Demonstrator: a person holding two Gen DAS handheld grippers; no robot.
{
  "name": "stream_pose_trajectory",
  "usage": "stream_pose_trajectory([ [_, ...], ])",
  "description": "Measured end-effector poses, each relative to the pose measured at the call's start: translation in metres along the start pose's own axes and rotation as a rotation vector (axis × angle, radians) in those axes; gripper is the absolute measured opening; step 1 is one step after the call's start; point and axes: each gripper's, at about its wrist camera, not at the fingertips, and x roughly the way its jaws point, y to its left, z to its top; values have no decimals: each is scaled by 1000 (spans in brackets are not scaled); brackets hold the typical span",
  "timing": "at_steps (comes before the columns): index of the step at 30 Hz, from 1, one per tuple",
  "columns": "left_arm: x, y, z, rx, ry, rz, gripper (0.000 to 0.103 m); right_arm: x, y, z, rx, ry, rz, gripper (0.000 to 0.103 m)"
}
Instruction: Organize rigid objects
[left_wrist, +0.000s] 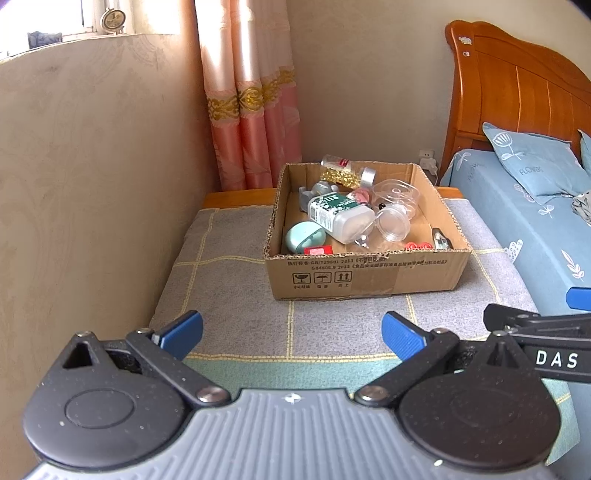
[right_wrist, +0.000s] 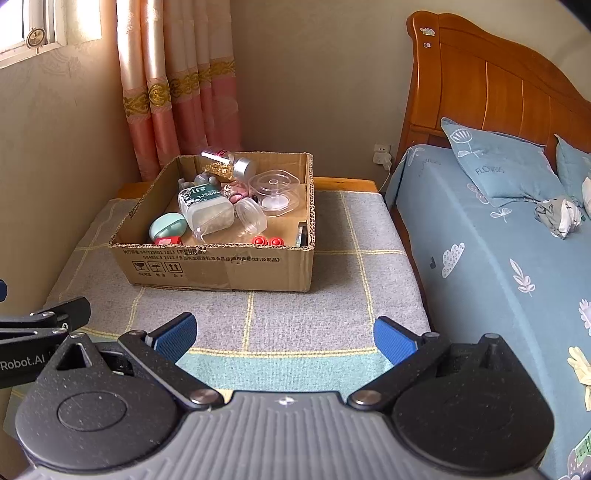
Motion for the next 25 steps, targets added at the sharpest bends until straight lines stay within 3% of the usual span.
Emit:
stream_pose_trajectory([
  [25, -1, 0, 1, -5, 2, 5, 102, -2, 1, 1, 4, 0, -1, 103],
])
